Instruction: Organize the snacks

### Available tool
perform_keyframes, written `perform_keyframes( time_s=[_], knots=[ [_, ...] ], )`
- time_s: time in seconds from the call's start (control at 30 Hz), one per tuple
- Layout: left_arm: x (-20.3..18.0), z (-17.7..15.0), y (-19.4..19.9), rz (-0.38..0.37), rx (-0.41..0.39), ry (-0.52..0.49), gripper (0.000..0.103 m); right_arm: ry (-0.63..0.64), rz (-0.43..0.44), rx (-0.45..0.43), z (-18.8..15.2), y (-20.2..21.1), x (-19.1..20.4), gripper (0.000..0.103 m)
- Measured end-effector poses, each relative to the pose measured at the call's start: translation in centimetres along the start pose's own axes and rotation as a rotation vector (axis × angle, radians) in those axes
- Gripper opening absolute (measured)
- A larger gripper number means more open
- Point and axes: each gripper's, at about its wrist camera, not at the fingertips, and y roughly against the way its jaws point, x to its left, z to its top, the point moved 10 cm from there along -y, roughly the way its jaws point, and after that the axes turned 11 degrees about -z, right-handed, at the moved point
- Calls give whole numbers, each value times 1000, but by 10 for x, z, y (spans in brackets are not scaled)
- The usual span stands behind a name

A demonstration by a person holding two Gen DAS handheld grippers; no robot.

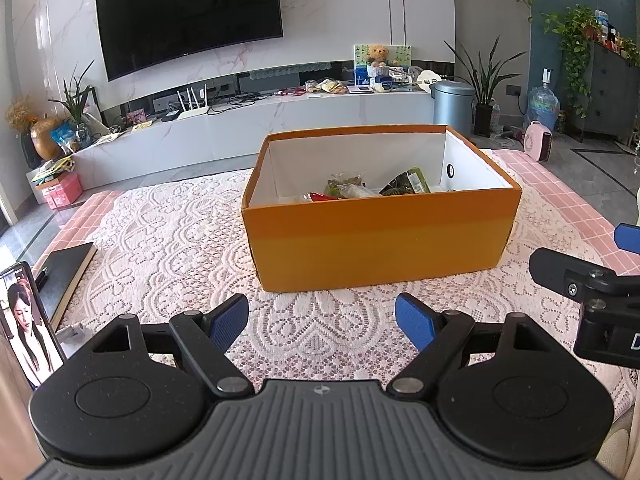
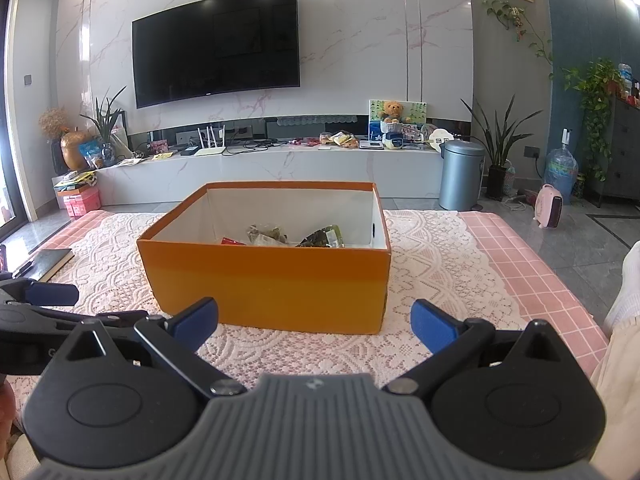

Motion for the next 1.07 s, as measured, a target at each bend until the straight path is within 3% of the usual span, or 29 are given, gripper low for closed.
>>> perform_keyframes(
  time_s=[1.07],
  knots=[
    [-1,2,4,-10,-7,1,97,7,1,16,-4,-1,-2,99]
  ],
)
